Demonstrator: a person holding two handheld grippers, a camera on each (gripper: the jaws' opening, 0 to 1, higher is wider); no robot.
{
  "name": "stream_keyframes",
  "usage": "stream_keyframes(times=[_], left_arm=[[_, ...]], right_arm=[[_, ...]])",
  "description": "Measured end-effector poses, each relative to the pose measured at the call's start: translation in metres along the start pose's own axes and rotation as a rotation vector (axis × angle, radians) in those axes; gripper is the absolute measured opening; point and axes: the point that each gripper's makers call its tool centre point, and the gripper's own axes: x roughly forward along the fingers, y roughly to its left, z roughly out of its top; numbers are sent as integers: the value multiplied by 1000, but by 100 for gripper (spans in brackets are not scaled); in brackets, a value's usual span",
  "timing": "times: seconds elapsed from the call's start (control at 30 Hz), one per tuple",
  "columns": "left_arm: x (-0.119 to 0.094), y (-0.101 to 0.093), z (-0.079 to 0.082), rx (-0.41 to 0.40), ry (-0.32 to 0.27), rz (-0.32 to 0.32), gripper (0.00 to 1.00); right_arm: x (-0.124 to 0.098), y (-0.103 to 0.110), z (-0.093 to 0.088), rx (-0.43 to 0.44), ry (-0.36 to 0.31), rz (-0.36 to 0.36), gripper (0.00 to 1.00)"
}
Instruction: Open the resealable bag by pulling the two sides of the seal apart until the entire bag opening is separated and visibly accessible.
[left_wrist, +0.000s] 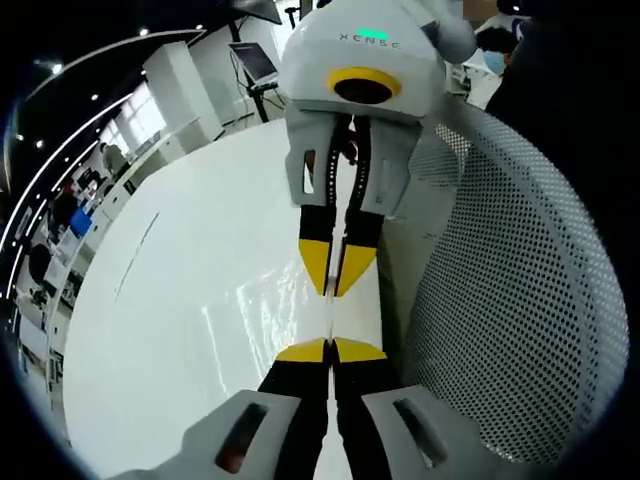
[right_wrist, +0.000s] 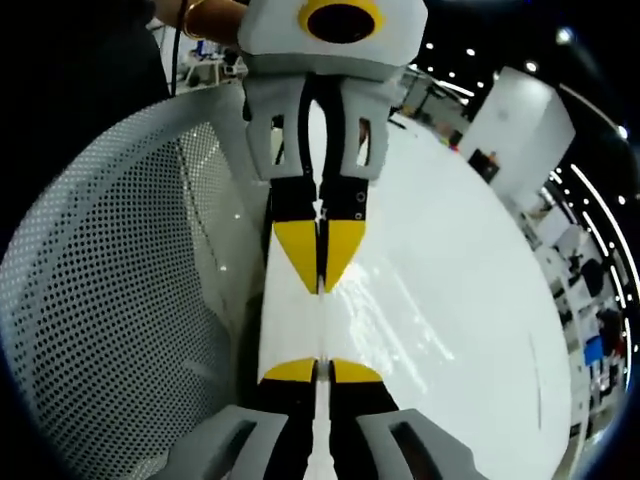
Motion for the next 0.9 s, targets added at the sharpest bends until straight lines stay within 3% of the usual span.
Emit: stream_keyframes(times=[0.17,0.33,0.37,0.43,0.5,0.6,0.9], left_arm=[[-2,-1,1,-2,8,-5,0],[-9,0,0,-25,-13,-2,0],[-9,-1,2,-29,-27,3,0],[-10,7,3,-7,-27,59,1],[-5,5,5,-4,-16,62,3],[3,3,12,49,-8,42,1],[7,-1,13,61,-1,17,1]], right_arm=[[-3,1,-7,1,9,2,0],[-10,-2,-27,20,45,-15,0],[-13,-3,-28,35,42,-20,0],[-17,-3,-26,-17,52,-32,0],[-20,-3,-26,-14,52,-31,0],[-19,0,-18,-8,32,-25,0],[-16,1,-12,-7,18,-27,0]])
